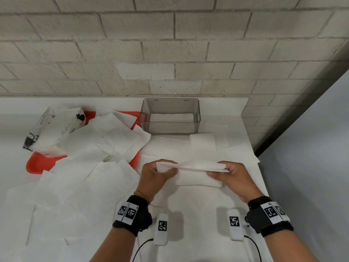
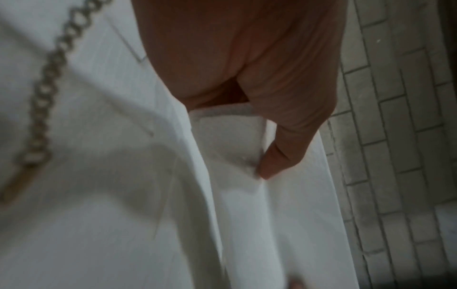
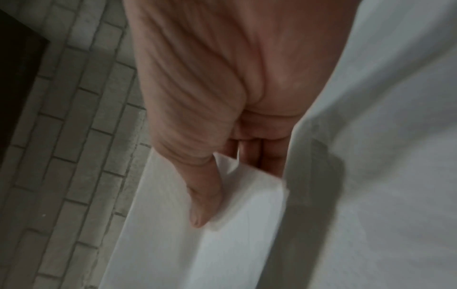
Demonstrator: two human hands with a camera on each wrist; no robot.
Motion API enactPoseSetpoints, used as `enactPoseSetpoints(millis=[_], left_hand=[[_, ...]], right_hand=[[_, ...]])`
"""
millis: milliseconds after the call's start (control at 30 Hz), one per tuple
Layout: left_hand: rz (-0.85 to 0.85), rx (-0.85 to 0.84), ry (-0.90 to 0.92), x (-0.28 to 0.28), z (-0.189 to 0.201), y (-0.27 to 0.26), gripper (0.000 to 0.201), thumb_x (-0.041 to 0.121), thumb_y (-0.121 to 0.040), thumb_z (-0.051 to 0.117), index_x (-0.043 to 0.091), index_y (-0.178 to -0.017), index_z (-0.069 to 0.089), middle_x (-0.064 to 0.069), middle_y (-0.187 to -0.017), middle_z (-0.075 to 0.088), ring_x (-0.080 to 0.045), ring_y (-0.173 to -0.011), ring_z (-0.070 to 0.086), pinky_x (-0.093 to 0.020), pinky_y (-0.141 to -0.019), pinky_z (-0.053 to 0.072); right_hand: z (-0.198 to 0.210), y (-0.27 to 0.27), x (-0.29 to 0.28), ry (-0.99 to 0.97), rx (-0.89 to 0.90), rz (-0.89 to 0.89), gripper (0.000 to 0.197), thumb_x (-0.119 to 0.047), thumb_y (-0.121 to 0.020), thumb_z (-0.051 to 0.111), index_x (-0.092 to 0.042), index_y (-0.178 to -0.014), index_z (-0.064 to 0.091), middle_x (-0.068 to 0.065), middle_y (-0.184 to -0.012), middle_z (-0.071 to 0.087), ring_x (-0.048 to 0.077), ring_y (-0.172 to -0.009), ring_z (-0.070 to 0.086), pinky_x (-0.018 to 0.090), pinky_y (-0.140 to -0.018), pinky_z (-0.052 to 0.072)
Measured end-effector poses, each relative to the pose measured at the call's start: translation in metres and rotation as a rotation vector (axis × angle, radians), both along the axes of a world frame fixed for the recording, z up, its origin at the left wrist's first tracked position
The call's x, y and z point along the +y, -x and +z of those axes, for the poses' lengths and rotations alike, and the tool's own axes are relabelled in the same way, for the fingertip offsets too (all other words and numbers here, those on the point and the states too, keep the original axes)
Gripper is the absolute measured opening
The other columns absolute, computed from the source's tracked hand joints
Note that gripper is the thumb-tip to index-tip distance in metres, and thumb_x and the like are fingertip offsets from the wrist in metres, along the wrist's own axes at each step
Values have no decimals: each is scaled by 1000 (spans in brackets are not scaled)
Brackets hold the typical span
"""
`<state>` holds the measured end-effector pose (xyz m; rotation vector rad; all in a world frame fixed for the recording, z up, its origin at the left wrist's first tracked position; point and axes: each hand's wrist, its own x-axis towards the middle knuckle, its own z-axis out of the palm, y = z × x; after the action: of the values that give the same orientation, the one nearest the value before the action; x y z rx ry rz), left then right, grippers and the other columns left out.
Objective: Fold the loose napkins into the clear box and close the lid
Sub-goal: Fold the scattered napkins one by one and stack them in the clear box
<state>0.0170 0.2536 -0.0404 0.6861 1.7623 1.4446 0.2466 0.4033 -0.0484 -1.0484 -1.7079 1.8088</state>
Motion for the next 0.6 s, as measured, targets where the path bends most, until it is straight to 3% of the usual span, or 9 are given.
enactPoseSetpoints(millis=[67,133,200,267,367,467,533,600], left_hand=[[-121,119,-14,-4,8,14,14,7,-83,84,17,-93,83,4,-95,81,-14,-90,76,-25,-80,60],[-268,251,2,-5,19,25,12,13,-85,84,18,-97,82,7,-96,81,-10,-90,76,-22,-80,58],[-385,297,20,-3,34,31,11,16,-87,83,16,-98,82,5,-96,81,-12,-90,76,-26,-80,61],[-477,339,21,2,51,32,11,20,-87,83,13,-96,82,1,-94,81,-19,-87,77,-36,-78,63],[-583,345,1,6,75,27,14,21,-84,87,10,-91,81,-5,-88,79,-30,-82,74,-39,-71,60],[-489,272,-56,9,87,22,15,17,-79,90,17,-91,82,-1,-88,79,-24,-79,75,-31,-68,59],[-289,77,-174,8,85,18,28,5,-77,88,12,-103,79,-4,-96,80,-17,-86,75,-27,-74,59],[-139,-188,-285,4,73,13,48,-4,-77,84,7,-121,72,-12,-114,77,-23,-104,73,-32,-87,59]], right_hand=[[2,-4,7,-44,-62,6,36,-24,-77,91,-6,-105,78,18,-105,78,43,-105,71,43,-92,61],[8,-5,12,-113,-170,79,44,-41,-70,95,-20,-107,79,16,-107,77,46,-102,69,56,-98,56],[21,-2,12,-145,-226,188,46,-39,-67,97,-37,-109,79,-5,-111,78,25,-106,72,49,-101,56],[37,6,5,-143,-264,318,47,-29,-69,97,-37,-110,77,-12,-111,78,9,-106,73,42,-101,58],[49,21,-9,-178,-317,478,35,-30,-80,89,-32,-113,76,-11,-108,78,8,-100,75,42,-94,61],[51,29,-20,-114,-289,461,21,-32,-92,79,-28,-112,76,-6,-106,80,15,-98,77,48,-92,61],[51,31,-24,-47,-222,382,20,-27,-96,74,-25,-115,75,-4,-108,80,18,-101,77,50,-93,60],[49,32,-28,2,-143,318,23,-23,-97,72,-22,-120,74,-4,-114,79,18,-107,75,50,-98,58]])
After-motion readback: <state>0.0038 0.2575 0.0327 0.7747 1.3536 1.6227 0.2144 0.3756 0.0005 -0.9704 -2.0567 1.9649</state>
